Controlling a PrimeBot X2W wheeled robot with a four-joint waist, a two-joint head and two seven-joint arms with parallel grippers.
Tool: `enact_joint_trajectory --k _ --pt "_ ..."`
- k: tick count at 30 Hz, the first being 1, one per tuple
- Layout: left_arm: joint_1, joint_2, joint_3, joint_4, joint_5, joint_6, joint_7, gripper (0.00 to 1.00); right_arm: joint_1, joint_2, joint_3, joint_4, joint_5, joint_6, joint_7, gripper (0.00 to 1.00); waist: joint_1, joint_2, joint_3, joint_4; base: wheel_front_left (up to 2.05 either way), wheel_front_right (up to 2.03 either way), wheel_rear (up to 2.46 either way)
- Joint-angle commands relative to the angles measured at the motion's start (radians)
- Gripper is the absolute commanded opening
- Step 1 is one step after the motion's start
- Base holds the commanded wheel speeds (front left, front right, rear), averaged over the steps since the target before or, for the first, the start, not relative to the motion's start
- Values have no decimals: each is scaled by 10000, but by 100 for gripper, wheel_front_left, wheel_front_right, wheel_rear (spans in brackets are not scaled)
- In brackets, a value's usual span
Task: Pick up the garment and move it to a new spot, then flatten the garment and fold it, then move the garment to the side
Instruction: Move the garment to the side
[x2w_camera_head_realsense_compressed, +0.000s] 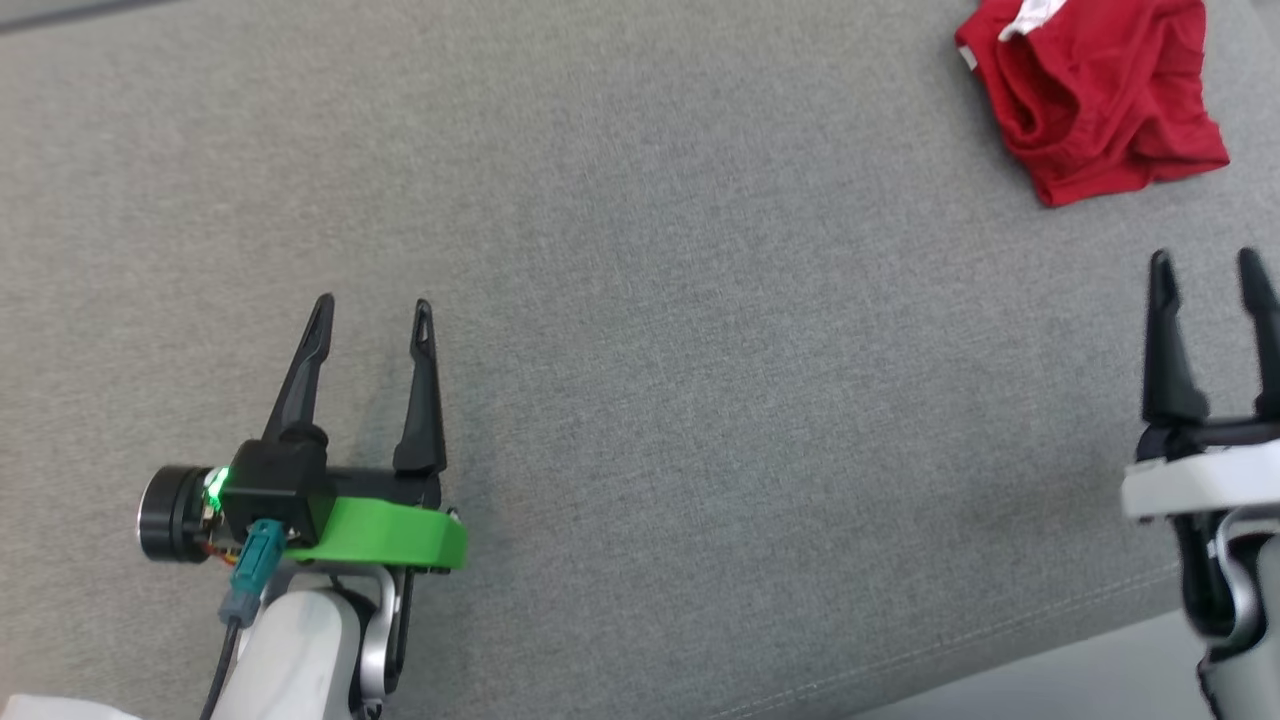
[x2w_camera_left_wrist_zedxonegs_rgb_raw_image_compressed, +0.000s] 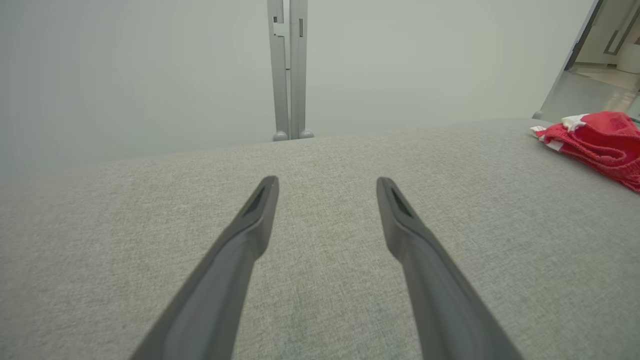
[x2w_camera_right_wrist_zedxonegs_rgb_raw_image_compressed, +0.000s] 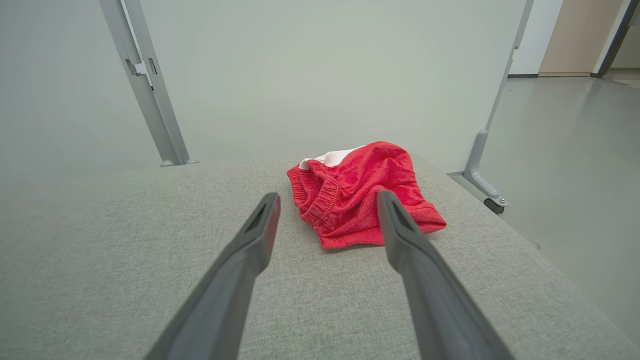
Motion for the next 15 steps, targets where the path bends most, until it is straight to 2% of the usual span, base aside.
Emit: enact_joint_trajectory --k 1,6,15 --pt "267 26 106 66 -111 88 -82 100 317 153 108 -222 -68 -11 -40 100 0 0 -928 370 0 0 0" --pt "762 -14 310 306 -334 249 -207 100 1182 581 530 -951 -302 -12 -41 100 0 0 -1505 962 0 0 0" --pt "1654 82 568 648 -606 386 -378 100 2223 882 790 -1591 -681 -12 329 100 0 0 -2507 2024 0 0 0"
